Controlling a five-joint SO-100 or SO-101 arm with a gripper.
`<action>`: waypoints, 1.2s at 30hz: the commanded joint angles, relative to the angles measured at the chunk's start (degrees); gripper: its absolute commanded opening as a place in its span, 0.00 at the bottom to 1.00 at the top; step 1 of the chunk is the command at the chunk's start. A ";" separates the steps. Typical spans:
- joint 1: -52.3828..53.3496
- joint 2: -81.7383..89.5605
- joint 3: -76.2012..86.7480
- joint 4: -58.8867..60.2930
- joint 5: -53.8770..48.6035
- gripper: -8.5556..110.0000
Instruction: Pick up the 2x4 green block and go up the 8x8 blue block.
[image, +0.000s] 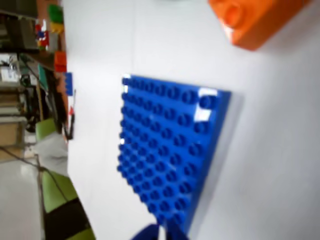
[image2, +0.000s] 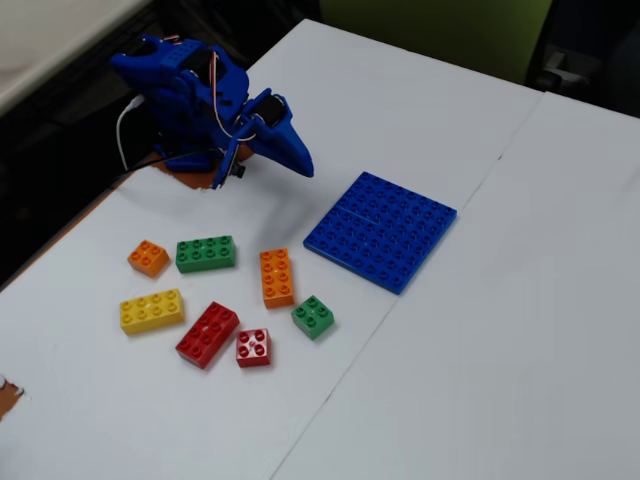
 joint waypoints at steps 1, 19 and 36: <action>0.53 2.29 2.29 -2.20 -18.37 0.07; 2.46 -18.63 -21.88 12.83 -78.66 0.13; 31.99 -62.05 -66.97 43.95 -155.92 0.20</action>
